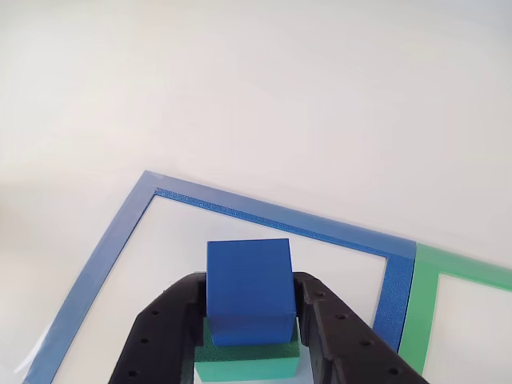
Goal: Tower of hanoi
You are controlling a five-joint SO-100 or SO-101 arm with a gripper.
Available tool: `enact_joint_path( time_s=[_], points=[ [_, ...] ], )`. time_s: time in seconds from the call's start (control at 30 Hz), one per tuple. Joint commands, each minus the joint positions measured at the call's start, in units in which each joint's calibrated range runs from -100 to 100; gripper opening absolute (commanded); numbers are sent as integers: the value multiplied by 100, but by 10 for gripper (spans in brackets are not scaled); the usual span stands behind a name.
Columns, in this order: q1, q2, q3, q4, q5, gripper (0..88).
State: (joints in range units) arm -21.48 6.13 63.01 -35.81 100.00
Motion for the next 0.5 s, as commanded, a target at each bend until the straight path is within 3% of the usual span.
enact_joint_path(
  time_s=[0.0, 0.17, 0.47],
  points=[
    [131, -196, -18, -146, 0, 161],
    [116, -196, -27, -154, 0, 239],
    [85, -797, -90, -16, 0, 261]
  ],
)
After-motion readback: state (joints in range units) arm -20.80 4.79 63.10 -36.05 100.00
